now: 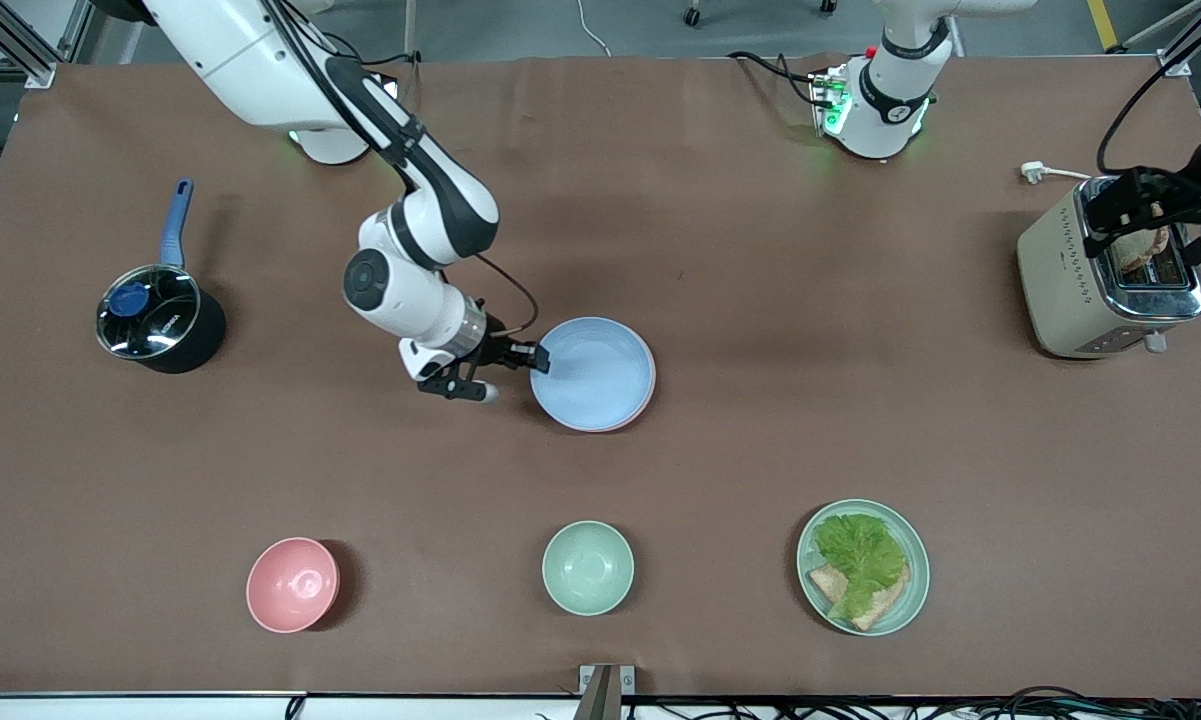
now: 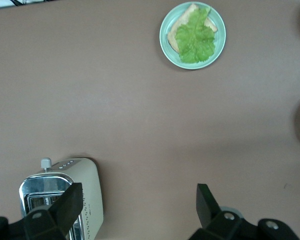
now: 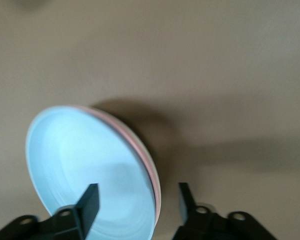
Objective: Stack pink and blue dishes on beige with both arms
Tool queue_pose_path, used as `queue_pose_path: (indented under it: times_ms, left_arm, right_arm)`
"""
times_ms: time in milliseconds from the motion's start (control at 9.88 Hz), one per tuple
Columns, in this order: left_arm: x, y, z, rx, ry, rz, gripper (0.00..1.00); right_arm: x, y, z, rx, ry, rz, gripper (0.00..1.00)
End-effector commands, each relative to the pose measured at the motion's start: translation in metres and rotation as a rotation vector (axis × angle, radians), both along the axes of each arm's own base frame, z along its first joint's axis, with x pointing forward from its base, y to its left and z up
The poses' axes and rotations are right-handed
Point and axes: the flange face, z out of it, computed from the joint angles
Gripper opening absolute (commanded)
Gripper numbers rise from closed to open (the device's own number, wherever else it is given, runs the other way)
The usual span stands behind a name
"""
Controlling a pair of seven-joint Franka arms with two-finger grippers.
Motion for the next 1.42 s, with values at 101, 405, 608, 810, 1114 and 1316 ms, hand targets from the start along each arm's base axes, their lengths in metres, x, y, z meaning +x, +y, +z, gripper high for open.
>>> queue_pose_path:
  times_ms: [101,405,608,810,1114,1316]
  left_arm:
    - [0.009,0.002,0.021,-0.012,0.055,0.004,1.00]
    - [-0.007,0.020,0.021,-0.016,0.102,0.045,1.00]
    - [-0.007,0.020,0.011,-0.025,0.127,0.054,1.00]
    - [-0.006,0.021,0.010,-0.042,0.127,0.057,1.00]
    - [-0.005,0.020,0.007,-0.045,0.122,0.056,1.00]
    - [-0.003,0.020,0.005,-0.047,0.121,0.056,1.00]
  right_arm:
    - [0.042,-0.115,0.095,-0.143,-0.126,-0.069,1.00]
    - [0.046,-0.224,0.196,-0.360,-0.118,-0.080,1.00]
    - [0.038,-0.306,0.274,-0.423,-0.089,-0.096,1.00]
    - [0.018,-0.362,0.334,-0.437,-0.036,-0.040,1.00]
    - [0.003,-0.387,0.417,-0.433,-0.039,-0.030,1.00]
    - [0.004,-0.383,0.417,-0.432,-0.040,0.028,1.00]
